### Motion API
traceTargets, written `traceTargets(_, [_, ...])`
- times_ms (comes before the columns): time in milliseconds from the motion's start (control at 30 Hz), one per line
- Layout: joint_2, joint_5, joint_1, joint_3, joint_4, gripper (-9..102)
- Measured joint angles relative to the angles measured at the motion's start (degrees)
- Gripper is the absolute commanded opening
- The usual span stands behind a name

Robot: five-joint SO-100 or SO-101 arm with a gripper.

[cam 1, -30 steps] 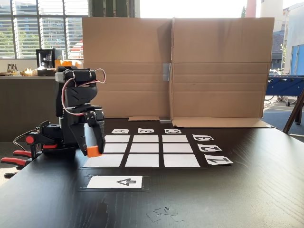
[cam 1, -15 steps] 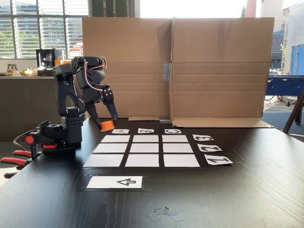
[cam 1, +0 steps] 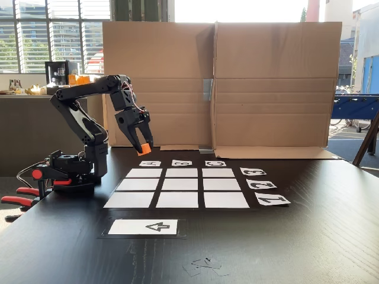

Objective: Pick up the round, orange token and place it in the grid on square A3.

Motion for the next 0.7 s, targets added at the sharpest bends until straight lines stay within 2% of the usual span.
traceTargets(400, [3.6, 0.1, -23.7, 8.8, -0.1, -1])
traceTargets(700, [2.5, 0.1, -33.3, 10.3, -1.3, -1])
